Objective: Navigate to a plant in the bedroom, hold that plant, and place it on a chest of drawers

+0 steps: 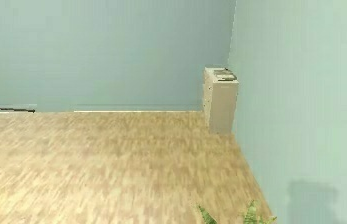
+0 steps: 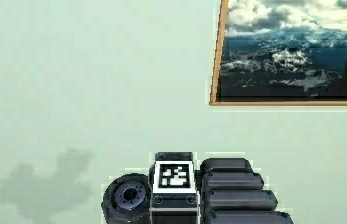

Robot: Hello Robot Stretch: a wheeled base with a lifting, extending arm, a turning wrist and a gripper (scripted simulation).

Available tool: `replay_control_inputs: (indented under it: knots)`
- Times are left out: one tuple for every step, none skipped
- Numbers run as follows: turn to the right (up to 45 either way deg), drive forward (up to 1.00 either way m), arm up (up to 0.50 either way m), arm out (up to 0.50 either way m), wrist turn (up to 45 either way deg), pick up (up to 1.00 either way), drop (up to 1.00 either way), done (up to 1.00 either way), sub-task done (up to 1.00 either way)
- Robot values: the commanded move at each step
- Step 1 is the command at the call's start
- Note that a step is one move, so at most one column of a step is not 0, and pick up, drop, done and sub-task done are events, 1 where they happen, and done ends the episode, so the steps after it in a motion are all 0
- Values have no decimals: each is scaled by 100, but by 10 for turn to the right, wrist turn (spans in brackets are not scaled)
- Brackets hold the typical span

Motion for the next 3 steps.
replay_control_inputs:
  knots:
    - [-30, 0, 0, 0, 0, 0, 0, 0, 0]
    - [0, 100, 0, 0, 0, 0, 0, 0, 0]
    - [0, 100, 0, 0, 0, 0, 0, 0, 0]
